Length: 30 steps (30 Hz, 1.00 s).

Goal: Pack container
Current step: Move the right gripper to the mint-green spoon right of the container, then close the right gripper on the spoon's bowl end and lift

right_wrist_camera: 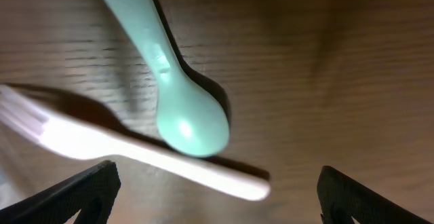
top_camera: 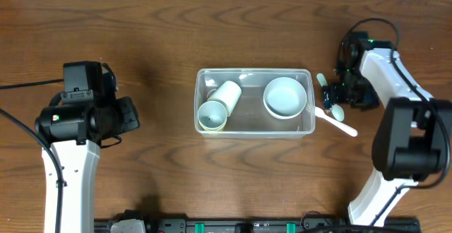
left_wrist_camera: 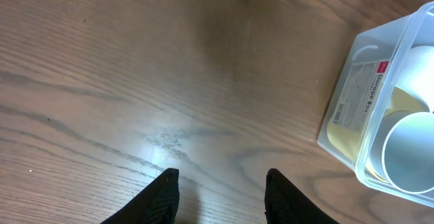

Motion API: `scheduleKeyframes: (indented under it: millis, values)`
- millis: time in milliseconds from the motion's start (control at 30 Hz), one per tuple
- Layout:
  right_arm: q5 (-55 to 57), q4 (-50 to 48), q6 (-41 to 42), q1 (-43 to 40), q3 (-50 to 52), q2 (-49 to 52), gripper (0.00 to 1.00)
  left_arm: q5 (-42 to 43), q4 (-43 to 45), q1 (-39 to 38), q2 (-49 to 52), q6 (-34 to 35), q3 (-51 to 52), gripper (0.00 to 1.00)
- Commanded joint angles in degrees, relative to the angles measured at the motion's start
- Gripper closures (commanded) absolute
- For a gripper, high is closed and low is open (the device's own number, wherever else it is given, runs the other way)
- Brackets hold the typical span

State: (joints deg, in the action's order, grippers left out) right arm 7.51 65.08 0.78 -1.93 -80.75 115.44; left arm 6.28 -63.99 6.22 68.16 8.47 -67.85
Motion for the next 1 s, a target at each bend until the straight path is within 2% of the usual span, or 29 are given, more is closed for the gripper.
scheduleKeyframes:
  millis: [0, 433, 600, 967]
  values:
    - [-0.04, -0.17, -0.87, -0.31, 0.37, 2.38, 0.05, 0.59, 0.00, 0.24, 0.31, -1.18, -0.17, 0.58]
    - [-0.50, -1.88, -0.90, -0.31, 2.27, 4.52, 0.05, 0.59, -0.07, 0.24, 0.31, -1.16, -0.17, 0.58]
    - [-3.74, -6.88, -0.90, -0.31, 5.92, 4.52, 0.07, 0.59, -0.13, 0.24, 0.31, -1.16, -0.17, 0.58]
    - [-4.13, -15.15, -0.87, -0.28, 10.99, 4.52, 0.19, 0.61, -1.51, 0.24, 0.31, -1.16, -0.17, 0.58]
